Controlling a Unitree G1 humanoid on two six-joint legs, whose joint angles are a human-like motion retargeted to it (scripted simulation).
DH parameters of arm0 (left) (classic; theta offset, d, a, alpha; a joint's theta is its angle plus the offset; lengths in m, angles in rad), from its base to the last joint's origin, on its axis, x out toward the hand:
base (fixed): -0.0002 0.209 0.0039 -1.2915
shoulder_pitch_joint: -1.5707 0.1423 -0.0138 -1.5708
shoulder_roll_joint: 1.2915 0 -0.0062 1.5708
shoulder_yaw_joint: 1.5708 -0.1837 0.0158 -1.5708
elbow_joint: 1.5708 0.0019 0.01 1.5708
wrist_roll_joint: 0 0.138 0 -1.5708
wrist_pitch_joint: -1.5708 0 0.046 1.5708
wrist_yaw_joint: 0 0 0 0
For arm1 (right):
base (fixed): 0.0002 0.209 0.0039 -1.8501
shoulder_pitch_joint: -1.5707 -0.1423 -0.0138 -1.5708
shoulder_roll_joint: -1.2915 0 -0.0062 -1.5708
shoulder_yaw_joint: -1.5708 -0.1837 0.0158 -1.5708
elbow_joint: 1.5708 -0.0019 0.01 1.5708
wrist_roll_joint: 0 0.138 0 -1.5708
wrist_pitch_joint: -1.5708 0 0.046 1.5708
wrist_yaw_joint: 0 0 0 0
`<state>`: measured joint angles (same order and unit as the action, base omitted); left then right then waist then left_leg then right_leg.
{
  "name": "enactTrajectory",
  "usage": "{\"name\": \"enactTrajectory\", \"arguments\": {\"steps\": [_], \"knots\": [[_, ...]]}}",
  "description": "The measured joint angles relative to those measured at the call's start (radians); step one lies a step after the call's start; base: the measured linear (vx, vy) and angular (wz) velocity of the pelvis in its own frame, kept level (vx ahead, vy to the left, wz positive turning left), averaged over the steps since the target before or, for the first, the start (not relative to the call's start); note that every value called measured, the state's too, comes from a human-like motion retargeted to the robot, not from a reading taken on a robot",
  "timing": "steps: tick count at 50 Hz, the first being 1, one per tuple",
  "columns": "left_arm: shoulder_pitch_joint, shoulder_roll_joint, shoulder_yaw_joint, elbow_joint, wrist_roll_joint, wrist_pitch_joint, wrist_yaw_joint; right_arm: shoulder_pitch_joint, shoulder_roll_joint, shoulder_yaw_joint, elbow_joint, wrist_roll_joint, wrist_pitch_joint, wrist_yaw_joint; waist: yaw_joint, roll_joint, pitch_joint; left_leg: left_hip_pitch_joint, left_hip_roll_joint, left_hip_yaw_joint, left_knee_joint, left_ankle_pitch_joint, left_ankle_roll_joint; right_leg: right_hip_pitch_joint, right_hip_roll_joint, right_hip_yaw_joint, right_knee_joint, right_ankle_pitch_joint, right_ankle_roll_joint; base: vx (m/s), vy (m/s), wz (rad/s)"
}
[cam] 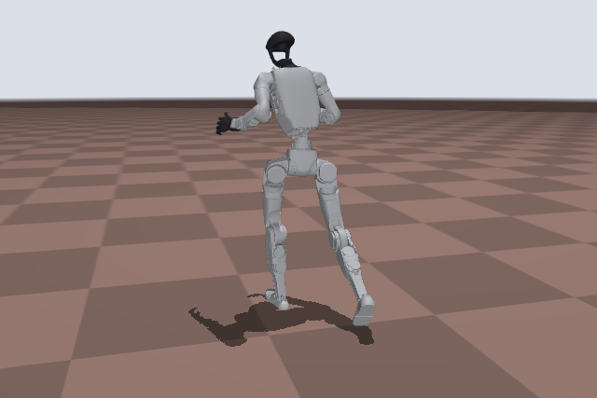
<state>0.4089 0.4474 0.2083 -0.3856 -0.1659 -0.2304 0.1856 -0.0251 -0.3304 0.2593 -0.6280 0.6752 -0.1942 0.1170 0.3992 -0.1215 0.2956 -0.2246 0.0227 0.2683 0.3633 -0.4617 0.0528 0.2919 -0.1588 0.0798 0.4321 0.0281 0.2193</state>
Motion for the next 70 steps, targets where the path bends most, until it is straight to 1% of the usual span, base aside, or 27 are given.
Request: {"name": "enactTrajectory", "arguments": {"steps": [2, 3, 5, 7, 9, 12, 15, 18, 20, 21, 25, 29, 32, 35, 40, 42, 45, 47, 49, 51, 54, 58, 60, 63, 65, 68, 70], "knots": [[-0.216, -0.071, -0.159, 0.136, 0.111, -0.018, 0.15, 0.096, -0.028, 0.014, 0.061, -0.331, -0.033, -0.23, -0.033, 0.0, 0.03, 0.036, -0.015, -0.016, 0.055, -0.06, 0.018, -0.117, -0.014, -0.043, 0.284, 0.016, 0.038, 0.89, 0.24, 0.69], [-0.319, -0.096, -0.223, 0.183, 0.148, -0.016, 0.218, 0.138, -0.04, 0.016, 0.089, -0.461, -0.016, -0.317, -0.062, -0.01, 0.027, 0.039, -0.027, -0.025, 0.064, -0.076, 0.027, -0.207, -0.033, -0.063, 0.425, -0.016, 0.027, 0.85, 0.18, 0.66], [-0.493, -0.105, -0.304, 0.192, 0.162, -0.01, 0.296, 0.226, -0.064, -0.005, 0.117, -0.525, 0.009, -0.354, -0.154, -0.021, -0.004, 0.041, -0.036, -0.051, 0.061, -0.096, 0.04, -0.39, -0.064, -0.11, 0.636, -0.128, -0.048, 0.84, 0.13, 0.76], [-0.646, -0.065, -0.34, 0.135, 0.168, -0.012, 0.277, 0.311, -0.112, -0.063, 0.103, -0.417, -0.002, -0.272, -0.283, 0.015, -0.041, 0.078, -0.014, -0.085, 0.01, -0.08, 0.017, -0.493, -0.057, -0.189, 0.661, -0.248, -0.132, 0.85, 0.07, 1.03], [-0.807, -0.01, -0.376, 0.083, 0.16, -0.013, 0.253, 0.381, -0.193, -0.134, 0.078, -0.308, -0.02, -0.187, -0.423, 0.066, -0.078, 0.113, 0.014, -0.132, -0.048, -0.039, -0.005, -0.575, -0.02, -0.254, 0.586, -0.304, -0.151, 0.87, 0.0, 1.23], [-1.021, 0.081, -0.461, 0.043, 0.175, -0.011, 0.252, 0.454, -0.322, -0.198, 0.072, -0.247, -0.039, -0.132, -0.597, 0.126, -0.123, 0.176, 0.048, -0.191, -0.13, 0.051, -0.035, -0.648, 0.051, -0.286, 0.304, -0.307, -0.119, 0.89, -0.11, 0.95], [-1.211, 0.154, -0.557, 0.059, 0.149, 0.013, 0.234, 0.474, -0.409, -0.25, 0.108, -0.26, 0.004, -0.096, -0.705, 0.136, -0.146, 0.249, 0.031, -0.221, -0.187, 0.139, -0.056, -0.658, 0.047, -0.327, -0.097, -0.301, -0.076, 0.95, -0.22, 0.57], [-1.293, 0.165, -0.594, 0.074, 0.106, 0.054, 0.201, 0.452, -0.401, -0.294, 0.119, -0.396, 0.083, -0.069, -0.737, 0.112, -0.126, 0.346, 0.003, -0.23, -0.173, 0.2, -0.048, -0.626, 0.031, -0.383, -0.322, -0.288, -0.024, 1.04, -0.27, 0.17], [-1.252, 0.134, -0.561, 0.061, 0.092, 0.059, 0.204, 0.399, -0.349, -0.282, 0.114, -0.508, 0.12, -0.061, -0.713, 0.088, -0.095, 0.361, -0.018, -0.226, -0.022, 0.217, 0.002, -0.576, 0.022, -0.389, -0.338, -0.224, -0.035, 1.07, -0.27, -0.45], [-1.183, 0.116, -0.531, 0.054, 0.092, 0.051, 0.214, 0.351, -0.32, -0.248, 0.126, -0.53, 0.121, -0.072, -0.691, 0.087, -0.089, 0.313, -0.014, -0.22, 0.132, 0.23, 0.023, -0.558, 0.028, -0.377, -0.309, -0.239, -0.07, 1.07, -0.25, -0.79], [-0.785, 0.034, -0.412, 0.071, 0.132, 0.063, 0.224, 0.107, -0.209, -0.075, 0.217, -0.572, 0.115, -0.153, -0.553, 0.119, -0.081, 0.081, 0.036, -0.193, 0.678, 0.36, 0.033, -0.536, 0.085, -0.291, -0.13, -0.397, -0.228, 1.05, -0.17, -1.31], [-0.309, 0.025, -0.322, 0.053, 0.192, 0.089, 0.197, -0.106, -0.085, -0.012, 0.195, -0.688, 0.124, -0.204, -0.306, 0.072, -0.086, -0.083, 0.009, -0.147, 0.863, 0.293, 0.047, -0.475, 0.079, -0.173, -0.053, -0.434, -0.217, 1.08, -0.02, -1.73], [-0.011, 0.103, -0.262, -0.004, 0.114, 0.063, 0.2, -0.235, 0.008, 0.013, 0.145, -0.647, 0.101, -0.264, -0.12, -0.002, -0.11, -0.186, 0.013, -0.062, 0.79, 0.213, 0.081, -0.404, 0.036, -0.089, -0.108, -0.384, -0.175, 1.09, 0.12, -1.28], [0.202, 0.18, -0.185, -0.036, -0.016, 0.036, 0.197, -0.344, 0.078, 0.078, 0.117, -0.535, 0.066, -0.316, 0.025, -0.067, -0.126, -0.224, 0.028, 0.035, 0.536, 0.144, 0.081, -0.326, -0.016, -0.04, -0.182, -0.286, -0.13, 1.09, 0.24, -0.87], [0.314, 0.243, -0.035, -0.036, -0.206, 0.07, 0.11, -0.428, 0.067, 0.186, 0.08, -0.307, 0.013, -0.283, 0.151, -0.056, -0.138, -0.124, 0.067, 0.205, -0.068, 0.178, -0.012, -0.157, -0.015, -0.026, -0.215, -0.156, -0.096, 1.11, 0.37, -0.4], [0.272, 0.237, 0.009, -0.04, -0.24, 0.129, 0.02, -0.412, 0.033, 0.197, 0.049, -0.203, 0.026, -0.203, 0.142, -0.052, -0.12, -0.083, 0.06, 0.277, -0.028, 0.096, 0.014, -0.083, -0.037, -0.057, -0.195, -0.117, -0.09, 1.09, 0.42, 0.53], [0.103, 0.187, -0.011, -0.013, -0.209, 0.206, -0.096, -0.301, 0.012, 0.199, 0.025, -0.073, 0.058, -0.063, 0.096, -0.04, -0.059, 0.007, 0.059, 0.249, 0.153, -0.114, 0.036, -0.025, -0.058, -0.113, -0.021, -0.063, -0.069, 1.07, 0.38, 0.73], [-0.095, 0.157, -0.096, 0.036, -0.119, 0.224, -0.089, -0.177, -0.021, 0.181, 0.06, -0.179, 0.051, -0.052, 0.051, -0.038, -0.043, 0.06, 0.058, 0.217, 0.181, -0.166, 0.028, -0.129, -0.057, -0.13, 0.268, -0.107, -0.077, 1.01, 0.29, 0.77], [-0.342, 0.13, -0.182, 0.074, -0.039, 0.232, -0.03, -0.05, -0.091, 0.127, 0.099, -0.425, 0.044, -0.078, -0.02, -0.048, -0.059, 0.067, 0.045, 0.177, 0.179, -0.177, 0.052, -0.32, -0.056, -0.139, 0.559, -0.224, -0.126, 0.94, 0.23, 1.08], [-0.57, 0.092, -0.225, 0.076, 0.001, 0.226, 0.024, 0.086, -0.162, 0.053, 0.113, -0.554, 0.046, -0.052, -0.13, -0.031, -0.093, 0.077, 0.04, 0.114, 0.147, -0.156, 0.065, -0.494, -0.037, -0.168, 0.722, -0.321, -0.171, 0.95, 0.16, 1.5], [-0.832, 0.013, -0.246, 0.057, 0.015, 0.173, 0.095, 0.265, -0.265, -0.073, 0.105, -0.409, 0.06, 0.068, -0.365, 0.065, -0.141, 0.13, 0.062, -0.015, 0.048, -0.058, 0.035, -0.655, 0.001, -0.267, 0.689, -0.378, -0.178, 1.02, 0.06, 2.07], [-1.036, -0.045, -0.282, 0.021, -0.042, 0.067, 0.263, 0.403, -0.417, -0.201, 0.091, -0.186, 0.059, 0.07, -0.685, 0.226, -0.175, 0.204, 0.128, -0.139, -0.064, 0.163, -0.044, -0.738, 0.026, -0.39, 0.285, -0.353, -0.15, 1.11, -0.16, 1.97], [-1.1, -0.028, -0.316, -0.004, -0.056, 0.015, 0.329, 0.445, -0.433, -0.238, 0.106, -0.12, 0.039, 0.022, -0.782, 0.26, -0.172, 0.247, 0.139, -0.16, -0.08, 0.251, -0.076, -0.735, 0.012, -0.425, 0.002, -0.341, -0.127, 1.16, -0.37, 1.25], [-1.138, 0.036, -0.355, -0.053, 0.001, -0.019, 0.333, 0.467, -0.373, -0.297, 0.138, -0.039, 0.017, -0.039, -0.852, 0.238, -0.112, 0.366, 0.132, -0.185, -0.037, 0.303, -0.092, -0.684, -0.033, -0.465, -0.277, -0.257, -0.066, 1.19, -0.48, 0.65], [-1.089, 0.072, -0.366, -0.098, 0.041, -0.022, 0.256, 0.448, -0.319, -0.32, 0.161, -0.049, 0.0, -0.063, -0.841, 0.219, -0.065, 0.417, 0.143, -0.193, 0.074, 0.317, -0.074, -0.667, -0.032, -0.422, -0.241, -0.219, -0.078, 1.17, -0.47, -0.36], [-0.898, 0.079, -0.395, -0.072, 0.016, 0.008, 0.117, 0.285, -0.237, -0.227, 0.249, -0.146, -0.001, -0.169, -0.743, 0.233, 0.016, 0.369, 0.185, -0.226, 0.409, 0.33, -0.039, -0.667, 0.036, -0.359, 0.055, -0.415, -0.179, 1.15, -0.4, -1.29], [-0.717, 0.037, -0.42, 0.008, -0.043, 0.077, 0.074, 0.13, -0.202, -0.15, 0.314, -0.258, 0.03, -0.239, -0.661, 0.237, 0.039, 0.282, 0.161, -0.267, 0.64, 0.267, -0.024, -0.645, 0.068, -0.327, 0.173, -0.513, -0.2, 1.13, -0.28, -1.4]]}}
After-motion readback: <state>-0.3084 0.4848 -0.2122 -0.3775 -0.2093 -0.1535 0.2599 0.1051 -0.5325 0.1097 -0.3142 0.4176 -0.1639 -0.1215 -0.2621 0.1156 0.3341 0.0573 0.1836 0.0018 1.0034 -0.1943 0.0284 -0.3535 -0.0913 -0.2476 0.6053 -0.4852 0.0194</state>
